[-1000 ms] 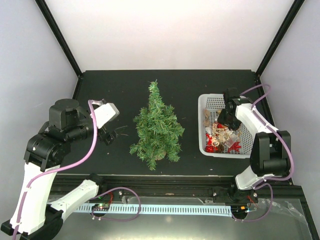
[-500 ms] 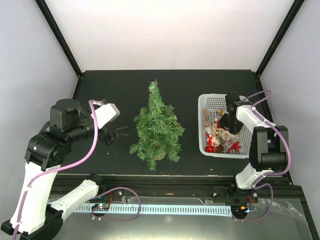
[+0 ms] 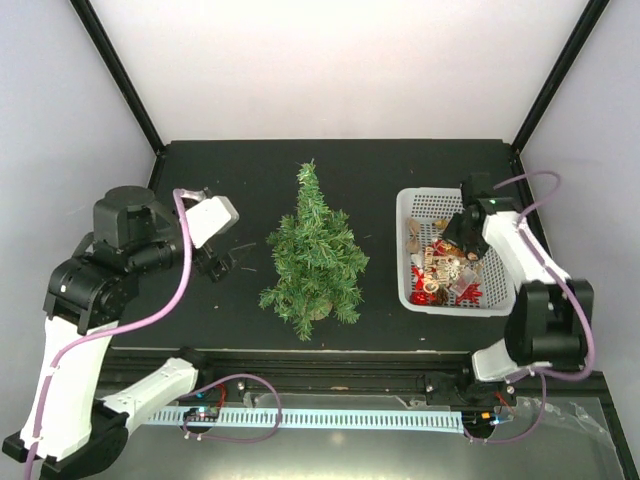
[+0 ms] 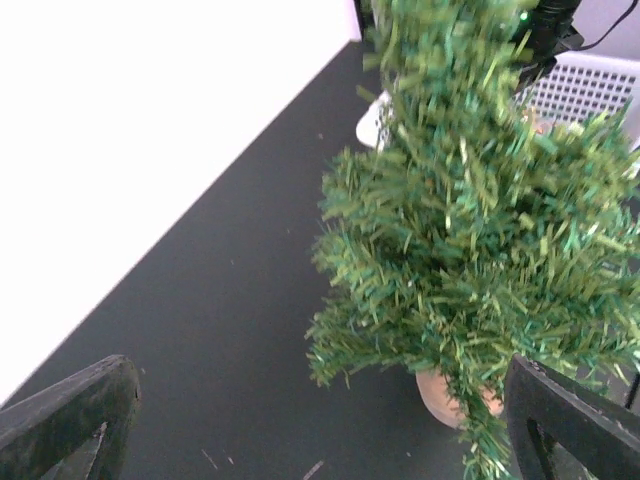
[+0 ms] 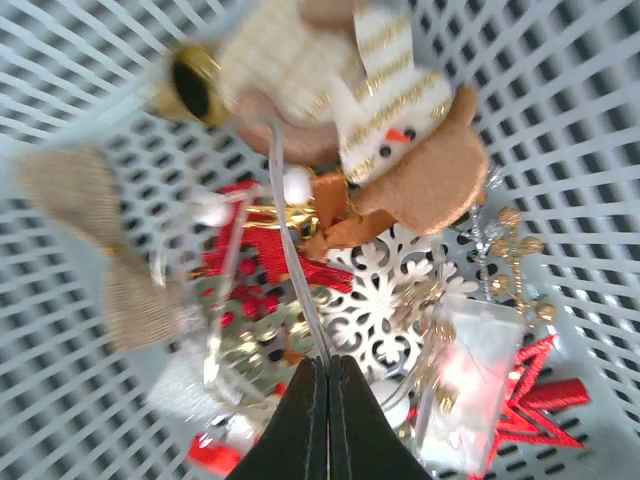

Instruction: Decorate the small christmas tree

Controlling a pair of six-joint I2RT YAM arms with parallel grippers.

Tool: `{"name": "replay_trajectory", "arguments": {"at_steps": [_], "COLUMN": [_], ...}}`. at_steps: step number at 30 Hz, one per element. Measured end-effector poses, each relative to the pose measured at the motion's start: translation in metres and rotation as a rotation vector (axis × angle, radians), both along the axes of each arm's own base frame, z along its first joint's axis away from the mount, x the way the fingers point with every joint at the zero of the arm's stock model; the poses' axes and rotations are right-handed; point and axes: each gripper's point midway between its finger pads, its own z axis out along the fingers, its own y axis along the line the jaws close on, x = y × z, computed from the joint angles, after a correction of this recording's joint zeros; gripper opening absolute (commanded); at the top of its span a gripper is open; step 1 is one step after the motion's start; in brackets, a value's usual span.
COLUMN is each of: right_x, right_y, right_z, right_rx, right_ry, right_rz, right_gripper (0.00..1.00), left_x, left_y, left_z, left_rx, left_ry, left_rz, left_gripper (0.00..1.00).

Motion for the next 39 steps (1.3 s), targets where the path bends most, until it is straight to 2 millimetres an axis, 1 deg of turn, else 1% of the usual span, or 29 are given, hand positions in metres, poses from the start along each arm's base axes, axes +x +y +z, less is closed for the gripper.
{"name": "replay_trajectory", "arguments": {"at_steps": [1, 3, 7, 9, 12, 13, 15, 16, 17, 19, 22, 24, 26, 28, 32, 34, 35, 37, 39], "right_x": [0.000, -0.002, -0.012, -0.019, -0.034, -0.038, -0.045, -0.046, -0.048, -0.049, -0.054, -0.051, -0.044, -0.048, -0.075, -0.084, -0.095, -0.106, -0.114], "right_y": [0.000, 0.000, -0.006, -0.006, -0.001, 0.001, 0.006, 0.007, 0.007, -0.001, -0.015, -0.016, -0.007, 0.001, 0.015, 0.025, 0.027, 0.036, 0.047], "right_z": [0.013, 0.049, 0.124, 0.149, 0.170, 0.175, 0.192, 0.202, 0.218, 0.240, 0.254, 0.261, 0.271, 0.288, 0.346, 0.367, 0.377, 0.390, 0.396], "right_rx": [0.001, 0.000, -0.068, -0.119, -0.189, -0.205, -0.233, -0.243, -0.257, -0.297, -0.380, -0.391, -0.347, -0.279, -0.123, -0.049, -0.017, 0.047, 0.109], "right_ry": [-0.035, -0.122, -0.288, -0.334, -0.350, -0.349, -0.367, -0.385, -0.416, -0.464, -0.449, -0.438, -0.476, -0.548, -0.757, -0.831, -0.874, -0.926, -0.953], "right_rz": [0.001, 0.010, 0.034, 0.053, 0.098, 0.112, 0.137, 0.143, 0.144, 0.126, 0.094, 0.093, 0.107, 0.121, 0.150, 0.183, 0.197, 0.238, 0.291], "right_gripper": [0.01, 0.01, 0.01, 0.01, 0.01, 0.01, 0.01, 0.01, 0.01, 0.01, 0.01, 0.01, 0.01, 0.01, 0.01, 0.01, 0.01, 0.01, 0.01], "left_x": [-0.001, -0.005, -0.019, -0.028, -0.040, -0.043, -0.044, -0.043, -0.041, -0.037, -0.033, -0.032, -0.032, -0.033, -0.040, -0.046, -0.049, -0.054, -0.059], "left_y": [-0.001, -0.003, -0.009, -0.010, -0.013, -0.014, -0.019, -0.022, -0.026, -0.032, -0.041, -0.048, -0.055, -0.063, -0.078, -0.085, -0.088, -0.093, -0.097], "left_z": [0.006, 0.023, 0.067, 0.086, 0.106, 0.111, 0.115, 0.116, 0.115, 0.112, 0.108, 0.107, 0.108, 0.111, 0.130, 0.143, 0.149, 0.161, 0.173], "left_rx": [-0.003, -0.018, -0.060, -0.079, -0.105, -0.111, -0.120, -0.124, -0.128, -0.131, -0.139, -0.149, -0.163, -0.182, -0.228, -0.261, -0.279, -0.315, -0.348], "left_ry": [-0.016, -0.054, -0.154, -0.205, -0.260, -0.271, -0.274, -0.269, -0.259, -0.235, -0.204, -0.188, -0.175, -0.166, -0.183, -0.196, -0.203, -0.213, -0.224], "left_rz": [-0.006, -0.031, -0.102, -0.136, -0.181, -0.197, -0.228, -0.243, -0.260, -0.284, -0.325, -0.360, -0.398, -0.433, -0.522, -0.574, -0.596, -0.634, -0.667], "left_gripper": [0.99, 0.99, 0.99, 0.99, 0.99, 0.99, 0.99, 0.99, 0.99, 0.99, 0.99, 0.99, 0.99, 0.99, 0.99, 0.99, 0.99, 0.99, 0.99]}}
